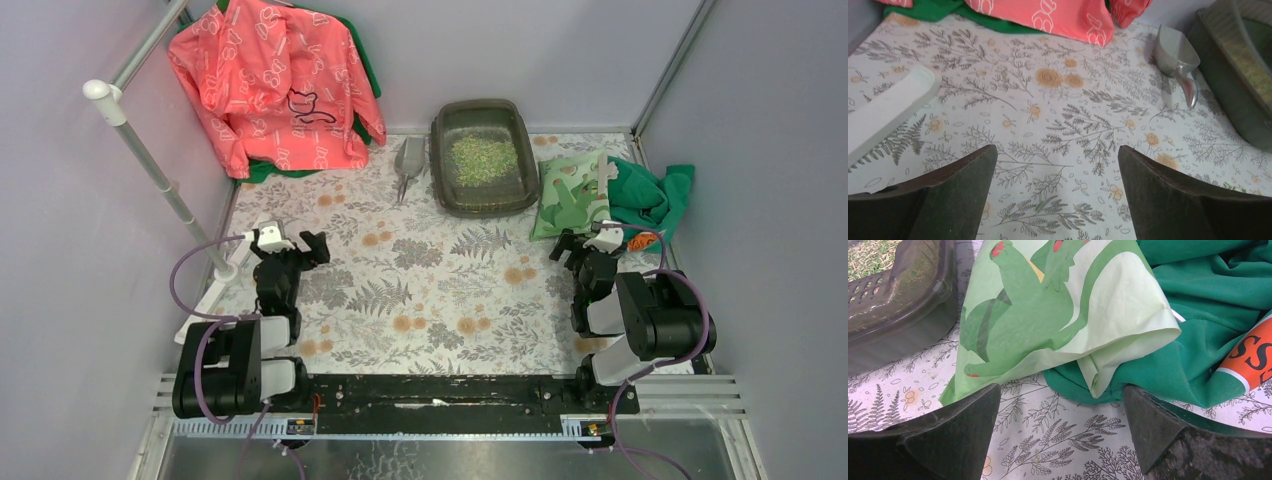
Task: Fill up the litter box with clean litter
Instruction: Reset both arms
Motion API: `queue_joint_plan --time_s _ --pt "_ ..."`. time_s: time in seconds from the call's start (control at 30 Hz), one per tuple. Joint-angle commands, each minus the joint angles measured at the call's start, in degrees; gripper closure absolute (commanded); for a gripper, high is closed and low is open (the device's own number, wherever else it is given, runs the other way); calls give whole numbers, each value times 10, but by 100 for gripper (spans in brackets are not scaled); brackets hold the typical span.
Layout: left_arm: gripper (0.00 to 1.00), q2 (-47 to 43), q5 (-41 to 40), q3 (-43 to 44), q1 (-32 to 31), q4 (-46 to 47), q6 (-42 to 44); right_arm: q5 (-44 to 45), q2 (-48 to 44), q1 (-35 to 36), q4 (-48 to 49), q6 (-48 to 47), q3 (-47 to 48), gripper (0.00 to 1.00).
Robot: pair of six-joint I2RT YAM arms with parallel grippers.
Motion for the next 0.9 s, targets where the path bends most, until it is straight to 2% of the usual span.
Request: queue_joint_plan --time_s 0.0,0.07,0.1,0.2,0.27,0.37,0.87 --pt "1 17 -20 9 4 77 30 8 -5 5 15 -13 18 0" --pt "1 56 -37 19 4 104 34 11 -5 6 15 -12 18 0" --pt "1 84 -28 23 4 136 40 11 -5 6 13 -12 19 0" --pt "1 117 27 42 -5 122 68 16 -5 5 -3 -10 28 0" --pt "1 158 24 39 -9 172 67 15 -4 6 -19 -11 37 0" --pt "1 152 0 64 -21 110 72 8 -2 6 -49 -13 54 0" --pt "1 152 -9 65 -26 113 76 0 -1 5 -73 -18 67 0"
